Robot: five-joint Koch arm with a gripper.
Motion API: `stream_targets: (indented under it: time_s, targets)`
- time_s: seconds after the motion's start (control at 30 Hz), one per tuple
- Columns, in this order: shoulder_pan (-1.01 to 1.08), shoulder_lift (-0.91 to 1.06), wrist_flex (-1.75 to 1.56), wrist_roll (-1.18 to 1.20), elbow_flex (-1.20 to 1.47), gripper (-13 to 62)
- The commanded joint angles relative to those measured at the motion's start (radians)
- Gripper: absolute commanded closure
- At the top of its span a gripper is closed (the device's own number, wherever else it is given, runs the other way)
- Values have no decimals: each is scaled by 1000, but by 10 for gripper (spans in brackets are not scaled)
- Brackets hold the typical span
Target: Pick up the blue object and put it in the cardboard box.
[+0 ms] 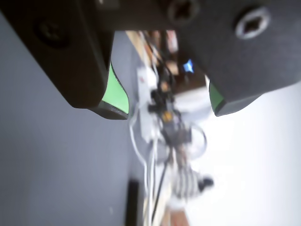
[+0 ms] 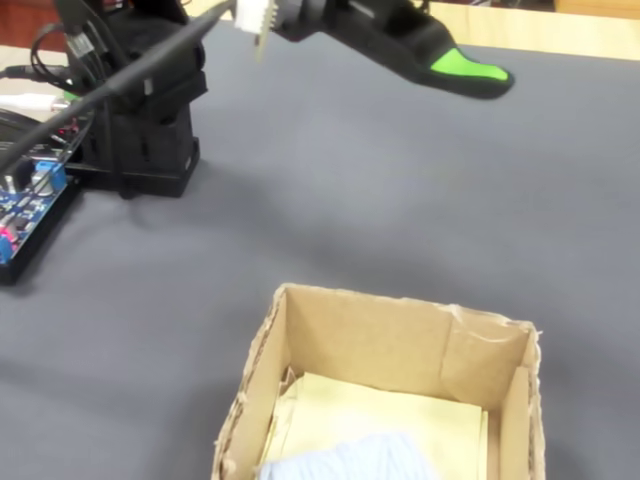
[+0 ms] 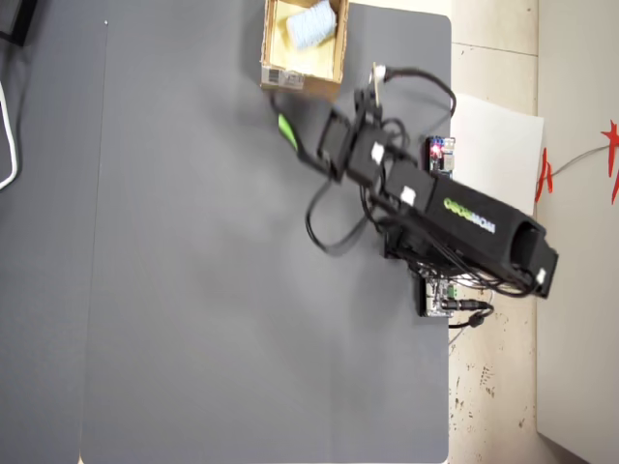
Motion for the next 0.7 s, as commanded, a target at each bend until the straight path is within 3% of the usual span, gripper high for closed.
stream_targets:
  time_s: [0.0, 0.3, 0.67]
  targets:
    - [-84, 80, -206, 117, 14, 152]
    - [-264, 160, -351, 173, 268, 148]
    - [-288, 161, -555, 167, 624, 152]
